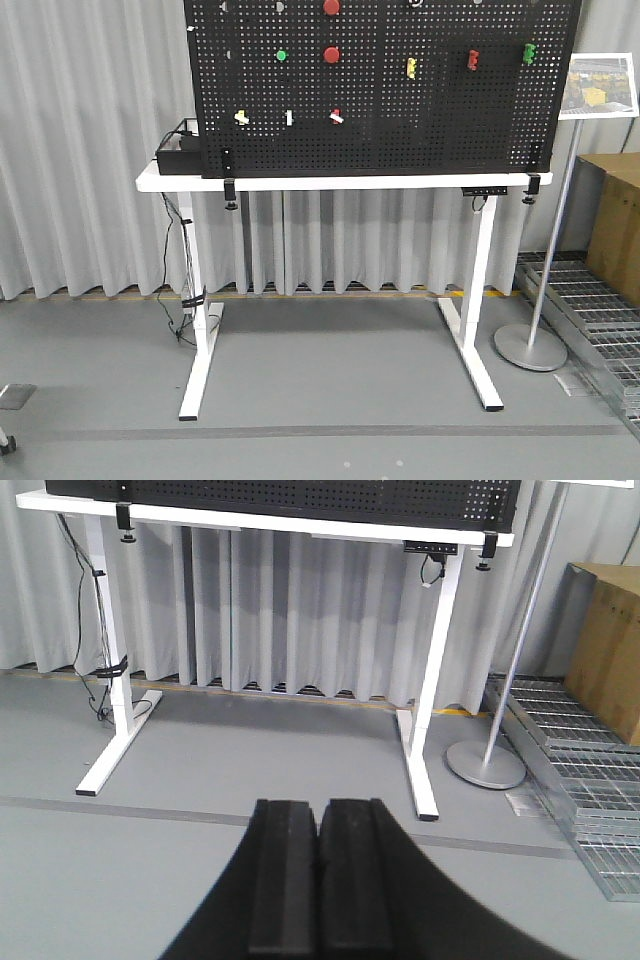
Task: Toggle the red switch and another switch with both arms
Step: 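Drive the base forward toward the black pegboard on the white table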
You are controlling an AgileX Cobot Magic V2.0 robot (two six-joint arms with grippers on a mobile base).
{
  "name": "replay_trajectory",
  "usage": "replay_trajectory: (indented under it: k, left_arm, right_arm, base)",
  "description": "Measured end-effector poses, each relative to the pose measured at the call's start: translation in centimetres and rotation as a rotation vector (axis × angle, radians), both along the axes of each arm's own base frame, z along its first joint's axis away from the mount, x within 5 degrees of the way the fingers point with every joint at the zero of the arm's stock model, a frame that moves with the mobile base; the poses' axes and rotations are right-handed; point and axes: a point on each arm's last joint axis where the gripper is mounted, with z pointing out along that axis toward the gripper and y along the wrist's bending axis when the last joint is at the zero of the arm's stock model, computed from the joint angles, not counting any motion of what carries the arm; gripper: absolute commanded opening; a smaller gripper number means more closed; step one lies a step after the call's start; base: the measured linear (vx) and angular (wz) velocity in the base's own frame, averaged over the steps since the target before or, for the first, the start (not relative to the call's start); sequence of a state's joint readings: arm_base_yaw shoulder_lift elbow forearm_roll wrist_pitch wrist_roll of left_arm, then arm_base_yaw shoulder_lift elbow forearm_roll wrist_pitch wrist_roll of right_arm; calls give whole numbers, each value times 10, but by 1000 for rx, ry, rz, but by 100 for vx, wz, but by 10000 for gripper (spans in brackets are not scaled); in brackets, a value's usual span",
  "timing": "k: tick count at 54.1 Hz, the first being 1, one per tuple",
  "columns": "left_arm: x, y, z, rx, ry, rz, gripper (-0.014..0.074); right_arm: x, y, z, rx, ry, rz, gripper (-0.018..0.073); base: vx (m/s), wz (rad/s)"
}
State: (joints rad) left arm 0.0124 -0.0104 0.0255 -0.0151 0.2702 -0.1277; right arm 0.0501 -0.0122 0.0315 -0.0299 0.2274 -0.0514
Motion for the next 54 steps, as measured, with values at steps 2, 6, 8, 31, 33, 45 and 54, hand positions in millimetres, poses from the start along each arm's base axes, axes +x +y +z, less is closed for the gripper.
replay_trajectory:
  k: [2,6,8,31,33,45,54]
  left_arm:
    - [0,0,0,0,0,0,3]
    - [0,0,0,0,0,0,3]
    - [0,0,0,0,0,0,3]
    - [0,0,0,0,0,0,3]
    - [0,0,0,0,0,0,3]
    - [0,0,0,0,0,0,3]
    - [0,0,0,0,0,0,3]
  right_arm:
    - [0,0,0,0,0,0,-6]
    - [0,0,0,0,0,0,-6]
    - [0,0,0,0,0,0,-6]
    - [0,0,0,0,0,0,-6]
    - [0,0,0,0,0,0,-6]
    - [0,0,0,0,0,0,-6]
    - [0,0,0,0,0,0,-6]
  base:
    - [0,0]
    - [0,0]
    - [0,0]
    - [0,0]
    - [0,0]
    - [2,0]
    - [6,0]
